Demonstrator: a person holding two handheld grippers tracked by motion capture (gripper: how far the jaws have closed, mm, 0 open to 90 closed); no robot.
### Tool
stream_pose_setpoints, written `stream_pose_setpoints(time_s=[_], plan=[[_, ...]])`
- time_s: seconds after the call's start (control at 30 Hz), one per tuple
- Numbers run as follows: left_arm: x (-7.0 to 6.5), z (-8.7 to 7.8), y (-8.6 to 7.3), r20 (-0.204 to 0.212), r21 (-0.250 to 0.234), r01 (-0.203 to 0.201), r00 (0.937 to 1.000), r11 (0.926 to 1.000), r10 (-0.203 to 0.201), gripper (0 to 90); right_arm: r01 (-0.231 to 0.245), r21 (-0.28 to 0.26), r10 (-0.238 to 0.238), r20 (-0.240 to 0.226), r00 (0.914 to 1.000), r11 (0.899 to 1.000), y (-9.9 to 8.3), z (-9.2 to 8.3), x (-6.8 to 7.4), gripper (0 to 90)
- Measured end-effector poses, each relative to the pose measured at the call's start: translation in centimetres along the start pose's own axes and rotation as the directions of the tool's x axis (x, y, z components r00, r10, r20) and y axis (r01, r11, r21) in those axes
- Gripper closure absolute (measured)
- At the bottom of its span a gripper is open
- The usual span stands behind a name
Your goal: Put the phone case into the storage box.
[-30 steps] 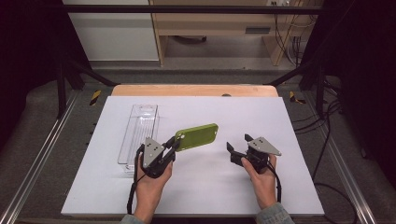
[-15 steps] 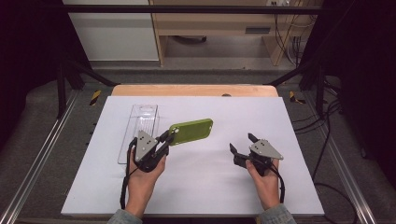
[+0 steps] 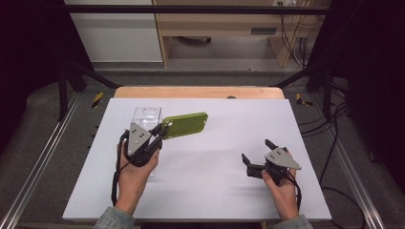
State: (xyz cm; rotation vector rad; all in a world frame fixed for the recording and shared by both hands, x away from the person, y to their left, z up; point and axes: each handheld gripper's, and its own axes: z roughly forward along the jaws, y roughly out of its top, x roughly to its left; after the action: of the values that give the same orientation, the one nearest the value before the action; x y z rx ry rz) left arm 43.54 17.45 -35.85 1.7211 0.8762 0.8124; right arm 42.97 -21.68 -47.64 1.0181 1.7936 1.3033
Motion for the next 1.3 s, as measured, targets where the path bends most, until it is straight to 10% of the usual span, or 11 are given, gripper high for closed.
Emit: stream_pose_setpoints(time_s=[0.93,1.3], plan=[[6.0,-2.4,2.7,-0.113,-0.034,-0.004,0.9936,0.9994,0.001,79.4,-0.046,-0.024,0.047,0.017,0.9988,0.999,-1.5,-3.3,-2.2,3.8],[7.1,-2.1,3.8,-0.142,0.004,-0.067,0.9876,0.9977,0.067,79.3,-0.030,-0.037,0.031,0.010,0.9995,0.999,-1.6,-3.1,-2.0,2.9]])
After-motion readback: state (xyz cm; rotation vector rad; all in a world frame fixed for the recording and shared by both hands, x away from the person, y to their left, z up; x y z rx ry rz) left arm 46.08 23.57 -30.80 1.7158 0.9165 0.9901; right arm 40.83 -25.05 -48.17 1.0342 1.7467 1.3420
